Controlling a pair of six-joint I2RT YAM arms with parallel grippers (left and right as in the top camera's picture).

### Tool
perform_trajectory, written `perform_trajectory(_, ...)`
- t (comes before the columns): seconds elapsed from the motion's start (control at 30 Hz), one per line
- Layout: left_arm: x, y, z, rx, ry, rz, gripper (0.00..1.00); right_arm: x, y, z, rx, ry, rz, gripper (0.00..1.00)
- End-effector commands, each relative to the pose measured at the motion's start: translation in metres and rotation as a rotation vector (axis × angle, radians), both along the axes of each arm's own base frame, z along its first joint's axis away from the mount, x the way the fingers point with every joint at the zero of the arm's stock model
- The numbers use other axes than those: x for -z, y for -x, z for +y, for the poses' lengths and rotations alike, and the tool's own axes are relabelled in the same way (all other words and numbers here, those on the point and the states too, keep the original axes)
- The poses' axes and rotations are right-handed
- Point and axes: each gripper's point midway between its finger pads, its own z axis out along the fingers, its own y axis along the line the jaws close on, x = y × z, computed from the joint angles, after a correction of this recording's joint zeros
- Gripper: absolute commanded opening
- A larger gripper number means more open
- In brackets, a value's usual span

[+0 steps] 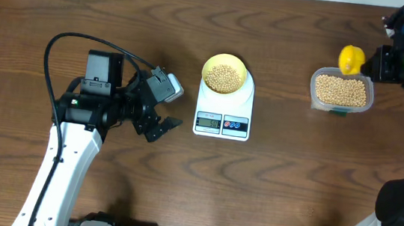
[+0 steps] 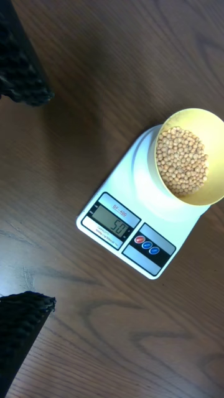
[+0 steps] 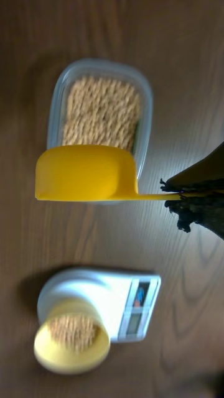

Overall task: Scoop item into bowl and weigh 50g on scale
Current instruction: 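Move the scoop with the right gripper back over the soybean tub, then lower the scoop into the soybeans in the tub with the right gripper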

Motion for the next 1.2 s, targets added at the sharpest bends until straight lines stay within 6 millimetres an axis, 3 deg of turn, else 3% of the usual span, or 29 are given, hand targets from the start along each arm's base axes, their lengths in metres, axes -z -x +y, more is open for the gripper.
perform_trajectory(0.0,0.002,-0.001,0.002,0.004,-0.011,-0.004,0.98,-0.002,0.002,-0.021,0.072,0.120,0.015,0.01)
perform_trajectory(0.3,0.002,-0.001,0.002,0.004,-0.011,-0.004,0.98,0.003,0.004,-0.028,0.078,0.226,0.039,0.01)
perform_trajectory(0.6,0.002,-0.001,0.002,0.004,-0.011,-0.004,0.98,0.011,-0.001,-0.020,0.035,0.333,0.059,0.01)
perform_trajectory(0.77,0.002,-0.001,0.002,0.004,-0.011,-0.004,0.98,0.011,-0.009,-0.001,-0.013,0.370,0.031,0.01)
perform_trajectory(1.17,0.002,-0.001,0.002,0.004,-0.011,-0.004,0.98,0.005,-0.010,0.006,-0.051,0.586,0.025,0.01)
